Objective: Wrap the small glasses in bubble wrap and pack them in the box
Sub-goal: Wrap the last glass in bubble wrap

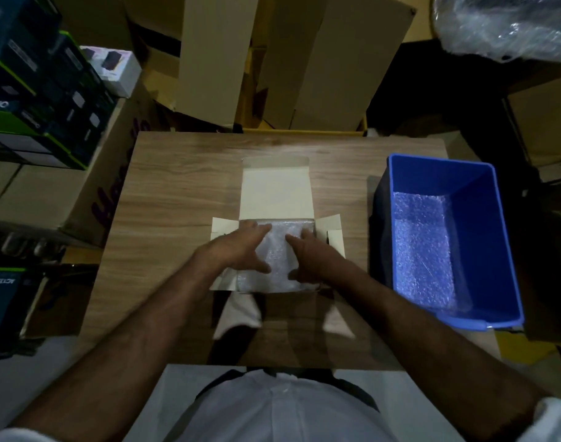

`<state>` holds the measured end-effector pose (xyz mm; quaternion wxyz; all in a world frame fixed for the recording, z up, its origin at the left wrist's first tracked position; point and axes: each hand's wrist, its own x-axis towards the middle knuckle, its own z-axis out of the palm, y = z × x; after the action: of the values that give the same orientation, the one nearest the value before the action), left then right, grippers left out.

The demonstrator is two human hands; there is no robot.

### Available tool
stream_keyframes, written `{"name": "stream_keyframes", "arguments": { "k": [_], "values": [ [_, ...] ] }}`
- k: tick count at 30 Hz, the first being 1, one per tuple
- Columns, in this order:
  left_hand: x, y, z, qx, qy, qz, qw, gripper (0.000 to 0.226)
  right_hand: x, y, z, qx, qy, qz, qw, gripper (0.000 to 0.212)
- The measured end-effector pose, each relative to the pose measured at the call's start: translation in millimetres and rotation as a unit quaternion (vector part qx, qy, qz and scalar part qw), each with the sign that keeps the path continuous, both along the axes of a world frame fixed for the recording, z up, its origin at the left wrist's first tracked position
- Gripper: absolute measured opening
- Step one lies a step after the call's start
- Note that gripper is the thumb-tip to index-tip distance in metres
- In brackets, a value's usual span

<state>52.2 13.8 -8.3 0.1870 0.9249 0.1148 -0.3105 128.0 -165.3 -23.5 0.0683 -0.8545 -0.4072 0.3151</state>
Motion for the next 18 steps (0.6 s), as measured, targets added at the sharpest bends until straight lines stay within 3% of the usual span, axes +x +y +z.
{"name": "stream_keyframes", "arguments": {
  "k": [4, 8, 12, 16, 18],
  "values": [
    [-1, -21, -9, 0.035, 0.033, -0.002, 0.999, 0.124, -8, 5, 0, -0.003, -0.027, -0.008, 1.0, 0.101],
    [-10, -31, -22, 0.055, 0.006, 0.002, 0.998, 0.125, -23, 3, -13, -0.017, -0.064, -0.007, 0.998, 0.112],
    [-16, -35, -26, 0.045, -0.016, 0.025, 0.999, 0.132, -20, -3, -11, -0.012, -0.042, -0.001, 0.999, 0.116],
    [-23, -36, -16, 0.031, -0.01, 0.047, 0.998, 0.126, -16, -9, 3, -0.012, -0.041, 0.009, 0.999, 0.113],
    [-28, -39, -7, 0.021, -0.04, 0.053, 0.998, 0.116, -15, -17, 13, 0.033, -0.067, -0.02, 0.997, 0.107]
  ]
}}
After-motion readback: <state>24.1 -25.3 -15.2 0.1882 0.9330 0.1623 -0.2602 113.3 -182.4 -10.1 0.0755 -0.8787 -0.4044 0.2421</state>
